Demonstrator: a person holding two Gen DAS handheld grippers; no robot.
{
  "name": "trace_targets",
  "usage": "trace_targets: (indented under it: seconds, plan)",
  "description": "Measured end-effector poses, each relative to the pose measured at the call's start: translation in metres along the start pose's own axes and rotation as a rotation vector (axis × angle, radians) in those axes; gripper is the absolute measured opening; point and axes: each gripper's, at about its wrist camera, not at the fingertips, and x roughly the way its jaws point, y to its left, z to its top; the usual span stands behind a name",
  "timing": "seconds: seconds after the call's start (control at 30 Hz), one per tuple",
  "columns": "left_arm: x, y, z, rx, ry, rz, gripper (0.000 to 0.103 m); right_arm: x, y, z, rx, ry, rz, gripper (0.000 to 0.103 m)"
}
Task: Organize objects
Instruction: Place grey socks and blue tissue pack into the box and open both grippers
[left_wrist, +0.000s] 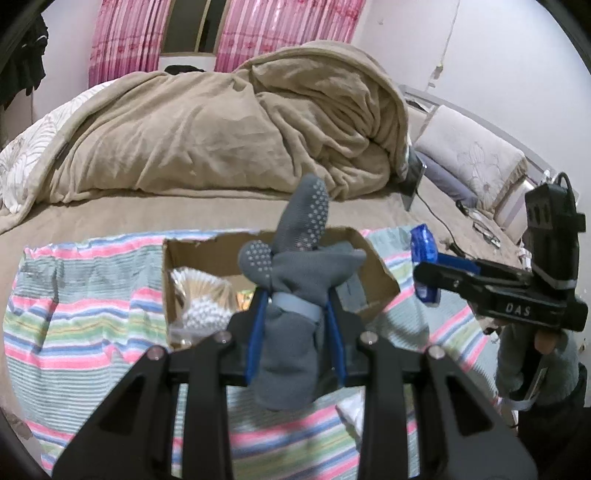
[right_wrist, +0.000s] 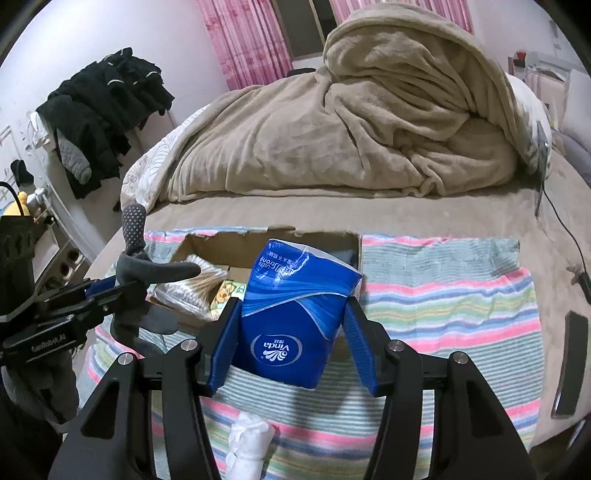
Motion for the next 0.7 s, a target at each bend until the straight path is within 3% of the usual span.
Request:
trace_targets:
  seconds: [0.3,0.7]
  plan:
    - [0.014,0.010,0.019,-0.010,-0.024,0.004,0.032,0.014,-0.001,0.017,-0.020,-0.010,-0.005,0.058]
    - [0.057,0.018,0.023,-0.024,0.018,0.014,0.032,0.052,-0.007,0.021,-0.056,0.029,-0.020,0.058]
